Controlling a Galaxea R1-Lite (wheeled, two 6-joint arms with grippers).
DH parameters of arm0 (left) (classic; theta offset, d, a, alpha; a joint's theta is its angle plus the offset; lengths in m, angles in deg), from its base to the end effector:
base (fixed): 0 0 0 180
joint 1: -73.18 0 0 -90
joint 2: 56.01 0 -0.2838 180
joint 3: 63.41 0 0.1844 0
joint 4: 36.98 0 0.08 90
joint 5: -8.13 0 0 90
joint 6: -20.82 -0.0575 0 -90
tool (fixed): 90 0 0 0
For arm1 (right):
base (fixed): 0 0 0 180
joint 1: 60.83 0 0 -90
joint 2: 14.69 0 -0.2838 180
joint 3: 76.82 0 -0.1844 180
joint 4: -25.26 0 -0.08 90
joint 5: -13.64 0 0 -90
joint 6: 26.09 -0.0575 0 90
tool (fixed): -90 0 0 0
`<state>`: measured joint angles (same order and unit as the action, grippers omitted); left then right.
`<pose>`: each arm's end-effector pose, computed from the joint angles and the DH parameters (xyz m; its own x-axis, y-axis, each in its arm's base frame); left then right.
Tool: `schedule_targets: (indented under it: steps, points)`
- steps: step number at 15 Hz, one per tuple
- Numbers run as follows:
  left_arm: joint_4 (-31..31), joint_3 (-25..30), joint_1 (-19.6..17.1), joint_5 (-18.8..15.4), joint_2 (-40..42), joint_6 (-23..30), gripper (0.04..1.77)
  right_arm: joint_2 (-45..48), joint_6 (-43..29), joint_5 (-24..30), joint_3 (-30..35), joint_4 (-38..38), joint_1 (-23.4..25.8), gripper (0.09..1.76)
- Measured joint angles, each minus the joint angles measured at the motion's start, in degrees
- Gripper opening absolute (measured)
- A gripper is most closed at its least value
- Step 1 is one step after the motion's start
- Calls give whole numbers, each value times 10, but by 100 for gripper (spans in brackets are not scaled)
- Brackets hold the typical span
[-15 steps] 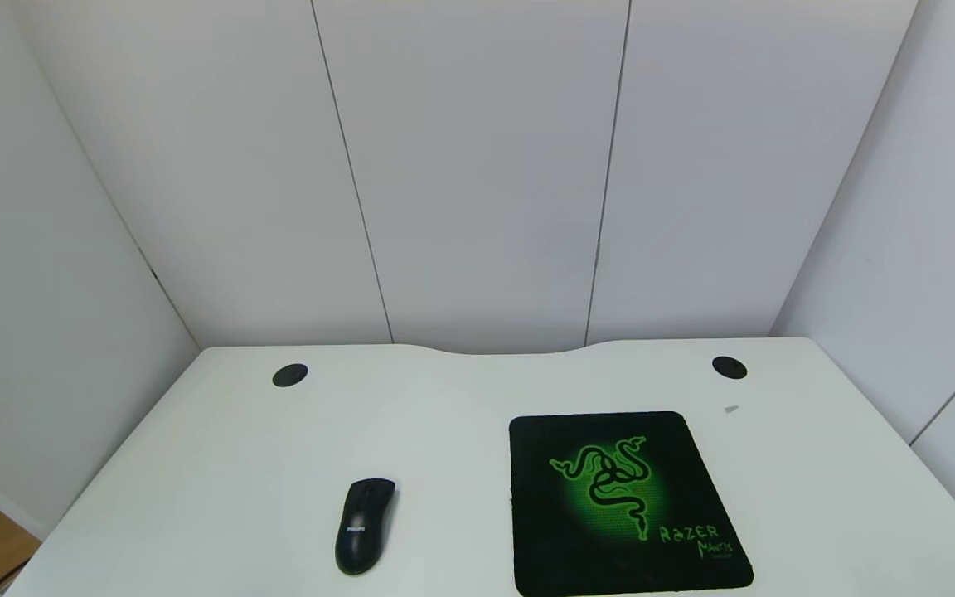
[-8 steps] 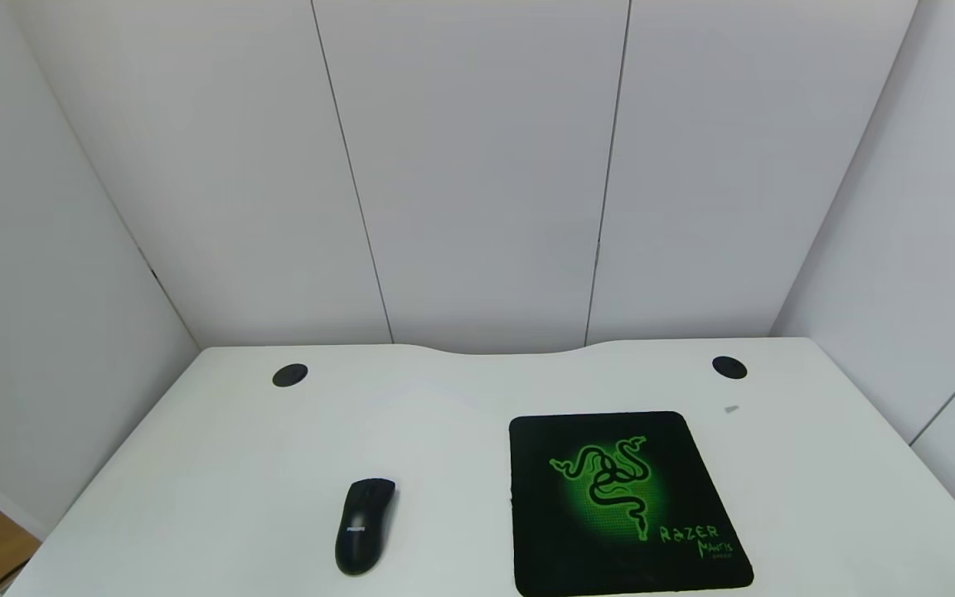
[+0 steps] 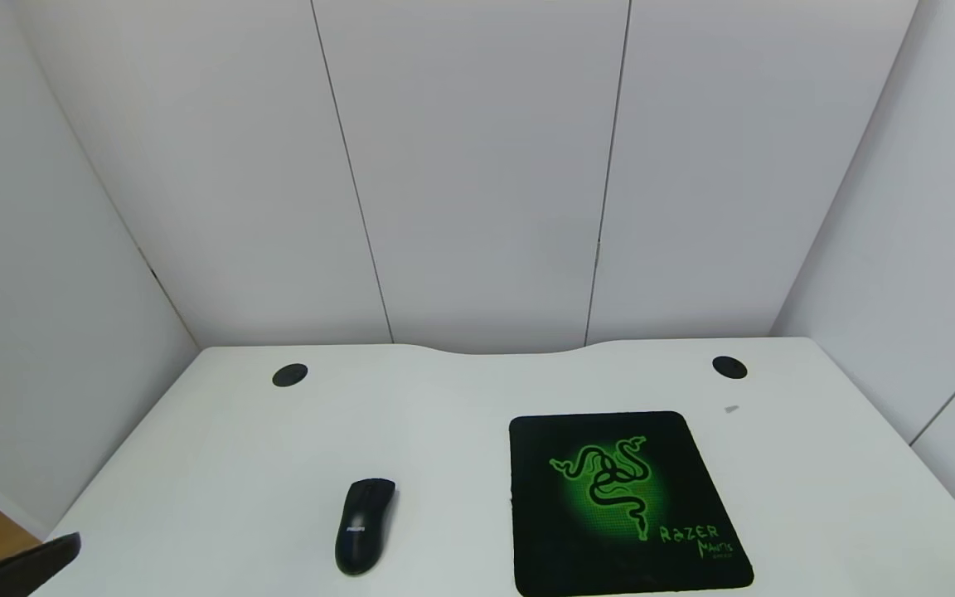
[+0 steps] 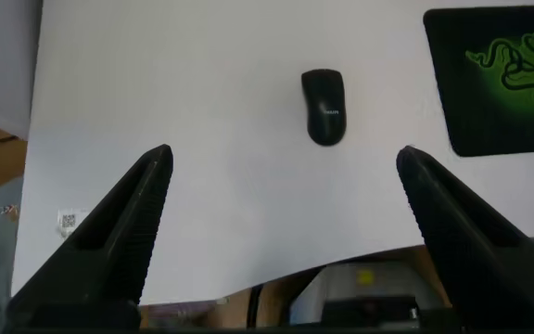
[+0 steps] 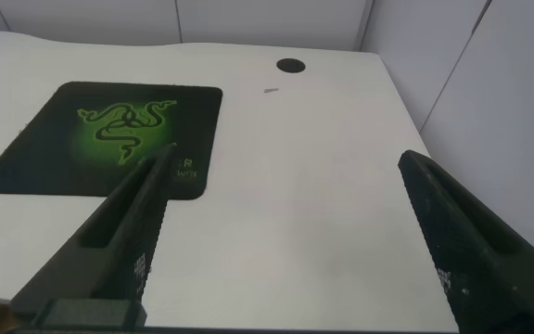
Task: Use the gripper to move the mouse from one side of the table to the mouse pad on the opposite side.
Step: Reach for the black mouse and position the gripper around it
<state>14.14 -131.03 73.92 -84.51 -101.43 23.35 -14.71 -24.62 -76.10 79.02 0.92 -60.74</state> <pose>0.0918 -0.0038 0.2054 0.8737 -0.0573 -0.4831 0.0318 0.9976 -0.0609 0.0220 0.0002 0.0750 1.0000 0.0030 -0.0035 -0.0031 0.9997 -0.0256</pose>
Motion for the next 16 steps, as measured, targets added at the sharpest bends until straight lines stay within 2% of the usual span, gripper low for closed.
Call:
schedule_targets:
  steps: [5, 8, 16]
  points:
    - [100, -108, 14, -2, -170, 13, 172, 0, 0, 0, 0, 0, 0, 171]
    - [143, -163, 41, -1, -251, 46, 172, 0, 0, 0, 0, 0, 0, 171]
    - [143, -219, 118, 10, -420, 124, 172, 0, 0, 0, 0, 0, 0, 171]
